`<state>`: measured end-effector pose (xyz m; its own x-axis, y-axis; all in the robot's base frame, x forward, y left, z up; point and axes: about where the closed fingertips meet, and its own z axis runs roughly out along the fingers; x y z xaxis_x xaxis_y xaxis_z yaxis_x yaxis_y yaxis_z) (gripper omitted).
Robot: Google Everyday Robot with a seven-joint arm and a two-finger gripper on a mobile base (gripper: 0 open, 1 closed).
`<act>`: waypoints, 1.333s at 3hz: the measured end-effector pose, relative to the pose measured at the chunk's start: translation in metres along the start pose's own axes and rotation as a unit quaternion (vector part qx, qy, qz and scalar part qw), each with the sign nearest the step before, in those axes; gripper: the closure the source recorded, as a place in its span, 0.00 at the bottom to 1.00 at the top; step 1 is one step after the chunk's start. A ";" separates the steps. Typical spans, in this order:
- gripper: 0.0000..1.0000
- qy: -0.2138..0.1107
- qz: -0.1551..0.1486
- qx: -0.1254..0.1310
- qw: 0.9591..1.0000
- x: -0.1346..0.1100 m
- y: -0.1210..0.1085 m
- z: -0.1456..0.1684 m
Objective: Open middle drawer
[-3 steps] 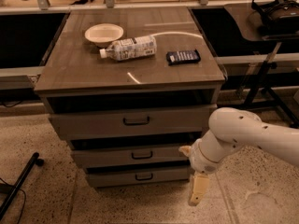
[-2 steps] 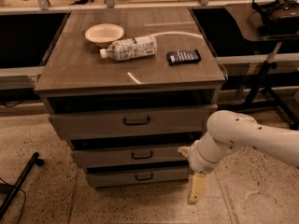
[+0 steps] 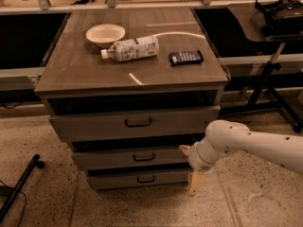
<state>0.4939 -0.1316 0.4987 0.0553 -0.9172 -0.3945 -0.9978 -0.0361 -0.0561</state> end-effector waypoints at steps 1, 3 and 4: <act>0.00 0.000 0.000 0.000 1.000 0.000 0.000 0.000; 0.00 0.032 -0.018 0.021 0.999 0.019 -0.023 0.014; 0.00 0.032 -0.024 0.027 0.999 0.026 -0.036 0.022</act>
Offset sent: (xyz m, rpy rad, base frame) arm 0.0273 -0.0153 -0.0203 -0.0824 -0.0696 0.0108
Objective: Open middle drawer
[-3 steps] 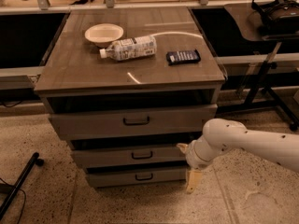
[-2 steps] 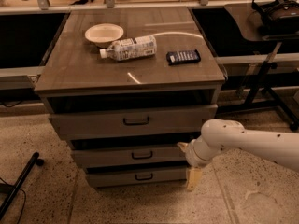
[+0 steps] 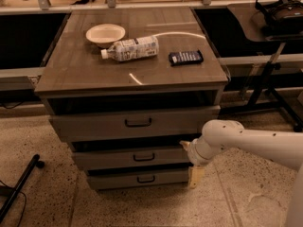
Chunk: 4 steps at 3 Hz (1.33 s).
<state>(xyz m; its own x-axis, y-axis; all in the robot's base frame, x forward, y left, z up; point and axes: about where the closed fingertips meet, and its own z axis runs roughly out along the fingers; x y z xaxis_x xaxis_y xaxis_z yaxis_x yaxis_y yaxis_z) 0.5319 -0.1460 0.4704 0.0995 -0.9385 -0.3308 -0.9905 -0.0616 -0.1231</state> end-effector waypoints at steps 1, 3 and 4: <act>0.00 -0.009 -0.003 0.004 1.000 0.007 -0.016 0.014; 0.00 -0.013 0.011 0.012 1.000 0.018 -0.037 0.048; 0.03 -0.016 0.011 0.010 1.000 0.016 -0.040 0.059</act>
Offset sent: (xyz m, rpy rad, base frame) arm 0.0468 -0.0047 -0.0298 0.0466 -0.0333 -0.0131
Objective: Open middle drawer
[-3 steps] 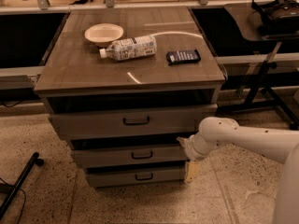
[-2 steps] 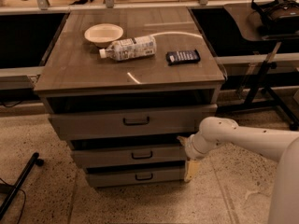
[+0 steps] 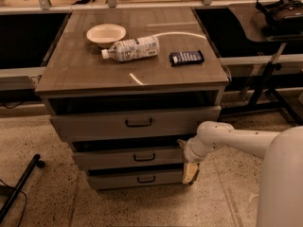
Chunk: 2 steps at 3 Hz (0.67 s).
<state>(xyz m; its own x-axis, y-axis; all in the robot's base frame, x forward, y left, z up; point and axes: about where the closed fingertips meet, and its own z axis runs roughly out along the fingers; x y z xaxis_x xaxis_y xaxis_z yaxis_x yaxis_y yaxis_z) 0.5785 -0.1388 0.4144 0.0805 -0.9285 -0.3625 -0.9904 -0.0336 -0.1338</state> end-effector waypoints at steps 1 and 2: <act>0.26 -0.002 -0.003 -0.001 1.000 -0.003 0.008 0.000; 0.48 -0.011 -0.010 -0.013 1.000 -0.007 0.031 -0.003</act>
Offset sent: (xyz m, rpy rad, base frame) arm -0.0611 0.0054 0.0065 0.0352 0.0386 0.0604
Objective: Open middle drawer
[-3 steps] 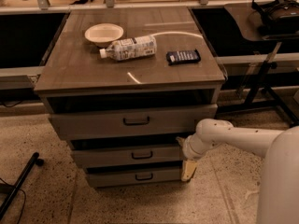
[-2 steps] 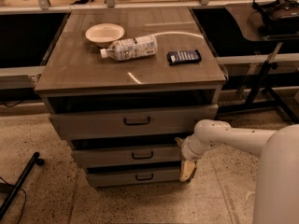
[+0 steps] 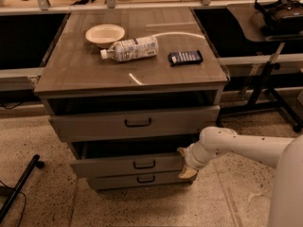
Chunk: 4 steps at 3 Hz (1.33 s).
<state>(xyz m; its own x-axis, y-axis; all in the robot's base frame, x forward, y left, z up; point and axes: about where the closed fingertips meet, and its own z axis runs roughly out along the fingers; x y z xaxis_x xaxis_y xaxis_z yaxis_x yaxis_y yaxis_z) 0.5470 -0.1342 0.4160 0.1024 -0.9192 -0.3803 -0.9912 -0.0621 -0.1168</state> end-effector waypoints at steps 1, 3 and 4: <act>0.71 -0.001 0.000 -0.001 1.000 -0.003 0.001 -0.006; 1.00 -0.032 -0.014 -0.034 0.999 -0.018 0.041 -0.014; 0.74 -0.032 -0.014 -0.034 0.999 -0.018 0.041 -0.014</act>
Offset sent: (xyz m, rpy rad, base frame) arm -0.0839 0.0092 0.0117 0.0875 0.1031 0.0950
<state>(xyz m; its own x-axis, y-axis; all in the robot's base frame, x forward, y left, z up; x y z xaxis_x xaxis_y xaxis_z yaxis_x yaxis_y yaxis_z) 0.5034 -0.1251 0.4307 0.1336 -0.8903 -0.4354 -0.9910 -0.1158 -0.0672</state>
